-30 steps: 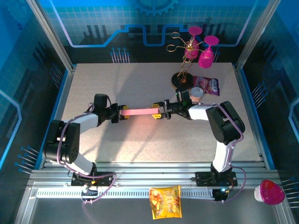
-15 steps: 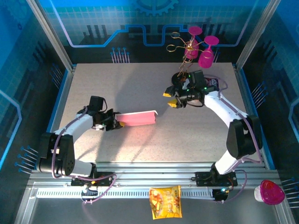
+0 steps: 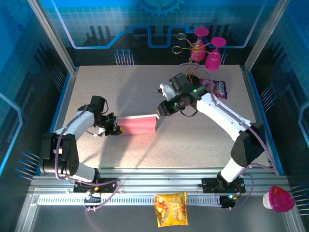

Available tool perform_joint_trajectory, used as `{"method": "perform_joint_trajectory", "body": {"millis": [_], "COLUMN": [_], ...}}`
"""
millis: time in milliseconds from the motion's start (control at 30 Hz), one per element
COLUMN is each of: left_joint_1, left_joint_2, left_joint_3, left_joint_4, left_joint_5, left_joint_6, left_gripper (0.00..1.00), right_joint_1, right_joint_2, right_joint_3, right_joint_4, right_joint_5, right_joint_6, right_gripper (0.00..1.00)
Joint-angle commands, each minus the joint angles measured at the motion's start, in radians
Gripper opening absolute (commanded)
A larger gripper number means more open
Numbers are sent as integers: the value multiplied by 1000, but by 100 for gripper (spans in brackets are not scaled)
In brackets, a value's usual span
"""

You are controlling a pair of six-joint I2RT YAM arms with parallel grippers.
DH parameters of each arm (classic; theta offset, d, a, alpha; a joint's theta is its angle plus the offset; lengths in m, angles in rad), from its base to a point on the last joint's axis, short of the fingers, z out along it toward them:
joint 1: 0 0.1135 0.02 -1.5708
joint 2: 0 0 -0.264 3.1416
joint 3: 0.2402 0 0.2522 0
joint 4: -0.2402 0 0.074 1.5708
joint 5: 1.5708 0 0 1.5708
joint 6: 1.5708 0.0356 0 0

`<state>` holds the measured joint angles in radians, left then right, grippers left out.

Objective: Fold the paper box

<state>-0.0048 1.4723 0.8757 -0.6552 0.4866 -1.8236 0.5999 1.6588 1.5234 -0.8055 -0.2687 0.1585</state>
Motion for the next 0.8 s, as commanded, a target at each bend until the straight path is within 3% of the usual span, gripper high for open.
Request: {"method": "perform_joint_trajectory", "body": {"millis": [0, 400, 767], "left_joint_1": [15, 23, 25], "left_joint_2": [22, 41, 50], "left_joint_3": [24, 19, 22], "left_joint_4": [-71, -60, -48], "left_joint_5": [-13, -18, -18], "left_joint_6": [22, 18, 15], "left_gripper": [13, 12, 12], "right_joint_1": [28, 79, 85], "right_joint_2": [46, 123, 177], "right_joint_3": [62, 113, 155], "right_joint_4": [-123, -145, -165], "right_joint_5": [68, 90, 128], "right_joint_6": [-135, -117, -100], "right_gripper": [25, 28, 22]}}
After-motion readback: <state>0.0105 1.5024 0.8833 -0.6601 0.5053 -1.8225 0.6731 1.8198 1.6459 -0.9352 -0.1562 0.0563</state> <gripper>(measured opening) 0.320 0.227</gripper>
